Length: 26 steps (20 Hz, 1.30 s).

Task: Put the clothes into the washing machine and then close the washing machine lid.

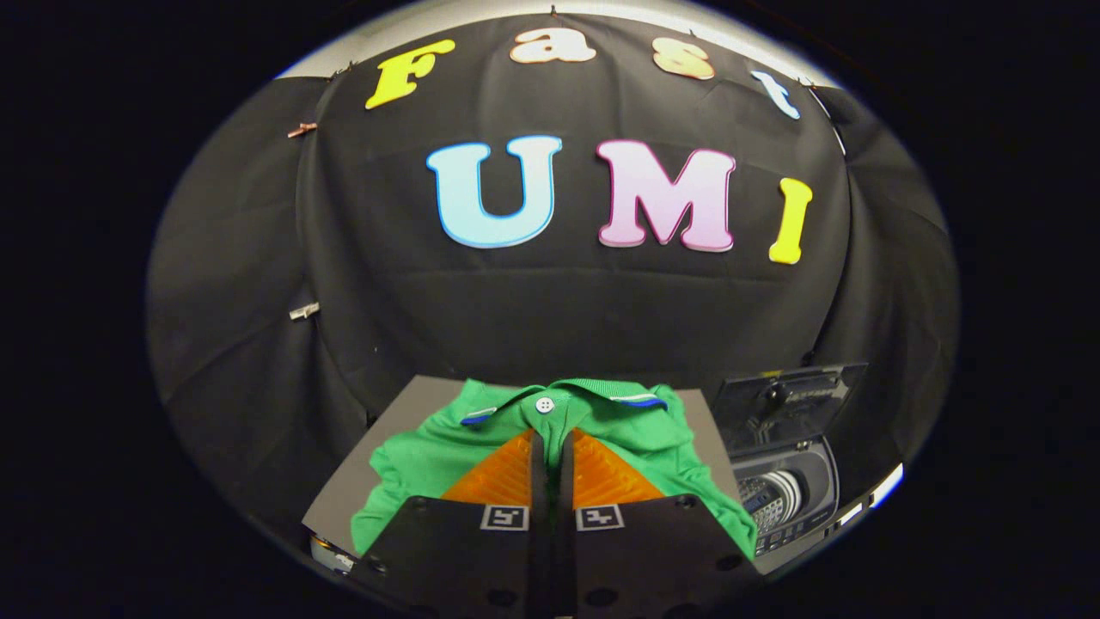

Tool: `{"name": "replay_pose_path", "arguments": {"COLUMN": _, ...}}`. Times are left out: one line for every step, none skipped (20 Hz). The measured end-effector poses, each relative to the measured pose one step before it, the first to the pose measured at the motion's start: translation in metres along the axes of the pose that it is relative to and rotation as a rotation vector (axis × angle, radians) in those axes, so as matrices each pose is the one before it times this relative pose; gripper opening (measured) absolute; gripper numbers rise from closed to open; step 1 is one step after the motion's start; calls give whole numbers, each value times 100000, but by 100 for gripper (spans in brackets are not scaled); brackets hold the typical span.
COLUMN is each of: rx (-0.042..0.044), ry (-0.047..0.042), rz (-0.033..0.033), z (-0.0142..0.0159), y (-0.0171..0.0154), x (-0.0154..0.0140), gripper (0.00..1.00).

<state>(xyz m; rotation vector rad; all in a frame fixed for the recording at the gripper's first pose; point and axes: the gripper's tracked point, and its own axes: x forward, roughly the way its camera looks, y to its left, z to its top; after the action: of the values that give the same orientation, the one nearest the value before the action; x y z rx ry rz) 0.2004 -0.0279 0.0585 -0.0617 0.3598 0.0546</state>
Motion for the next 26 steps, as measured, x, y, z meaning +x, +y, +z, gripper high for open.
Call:
{"name": "replay_pose_path", "arguments": {"rx": -1373, "ry": -2694, "rz": -385, "z": 946, "y": -448, "x": -347, "gripper": 5}}
{"name": "replay_pose_path", "arguments": {"rx": -1052, "ry": -890, "rz": -588, "z": 708, "y": -745, "x": 71, "gripper": 5}}
{"name": "replay_pose_path", "arguments": {"rx": -1030, "ry": -2318, "rz": 30, "z": 737, "y": -440, "x": -272, "gripper": 5}}
{"name": "replay_pose_path", "arguments": {"rx": -1074, "ry": -861, "rz": -603, "z": 651, "y": -570, "x": -145, "gripper": 5}}
{"name": "replay_pose_path", "arguments": {"rx": -1118, "ry": -1604, "rz": -624, "z": 682, "y": -630, "x": -106, "gripper": 5}}
{"name": "replay_pose_path", "arguments": {"rx": -1090, "ry": -1215, "rz": -979, "z": 624, "y": -686, "x": -184, "gripper": 5}}
{"name": "replay_pose_path", "arguments": {"rx": -607, "ry": -1173, "rz": -1039, "z": 611, "y": -753, "x": -188, "gripper": 5}}
{"name": "replay_pose_path", "arguments": {"rx": -345, "ry": -1220, "rz": -644, "z": 556, "y": -869, "x": -86, "gripper": 5}}
{"name": "replay_pose_path", "arguments": {"rx": -126, "ry": -1039, "rz": -1497, "z": 728, "y": -1031, "x": 32, "gripper": 5}}
{"name": "replay_pose_path", "arguments": {"rx": -8, "ry": -982, "rz": -707, "z": 417, "y": -891, "x": 16, "gripper": 5}}
{"name": "replay_pose_path", "arguments": {"rx": 229, "ry": -810, "rz": -1310, "z": 581, "y": -1060, "x": -8, "gripper": 5}}
{"name": "replay_pose_path", "arguments": {"rx": 479, "ry": -1199, "rz": -728, "z": 363, "y": -1075, "x": -78, "gripper": 5}}
{"name": "replay_pose_path", "arguments": {"rx": 382, "ry": -473, "rz": -519, "z": 355, "y": -989, "x": -100, "gripper": 5}}
{"name": "replay_pose_path", "arguments": {"rx": -660, "ry": -828, "rz": -1131, "z": 246, "y": -1252, "x": -125, "gripper": 5}}
{"name": "replay_pose_path", "arguments": {"rx": -191, "ry": 212, "rz": -2112, "z": 22, "y": -1585, "x": -14, "gripper": 5}}
{"name": "replay_pose_path", "arguments": {"rx": 496, "ry": -65, "rz": -1329, "z": 208, "y": -1334, "x": -11, "gripper": 5}}
{"name": "replay_pose_path", "arguments": {"rx": 484, "ry": -373, "rz": -993, "z": 158, "y": -1307, "x": 107, "gripper": 5}}
{"name": "replay_pose_path", "arguments": {"rx": 79, "ry": 554, "rz": -1723, "z": 75, "y": -1607, "x": 128, "gripper": 5}}
{"name": "replay_pose_path", "arguments": {"rx": 492, "ry": -362, "rz": -1233, "z": 157, "y": -1511, "x": 76, "gripper": 5}}
{"name": "replay_pose_path", "arguments": {"rx": 524, "ry": 235, "rz": -921, "z": 20, "y": -1420, "x": 206, "gripper": 5}}
{"name": "replay_pose_path", "arguments": {"rx": 229, "ry": 141, "rz": -1384, "z": -19, "y": -1356, "x": 263, "gripper": 5}}
{"name": "replay_pose_path", "arguments": {"rx": 277, "ry": 560, "rz": -1168, "z": -140, "y": -1679, "x": 258, "gripper": 5}}
{"name": "replay_pose_path", "arguments": {"rx": 460, "ry": 530, "rz": -1435, "z": -174, "y": -1494, "x": 243, "gripper": 5}}
{"name": "replay_pose_path", "arguments": {"rx": 280, "ry": 318, "rz": -735, "z": -226, "y": -1460, "x": 286, "gripper": 5}}
{"name": "replay_pose_path", "arguments": {"rx": 258, "ry": 956, "rz": -1053, "z": -397, "y": -1239, "x": 236, "gripper": 5}}
{"name": "replay_pose_path", "arguments": {"rx": 183, "ry": -62, "rz": -631, "z": -373, "y": -1158, "x": 268, "gripper": 5}}
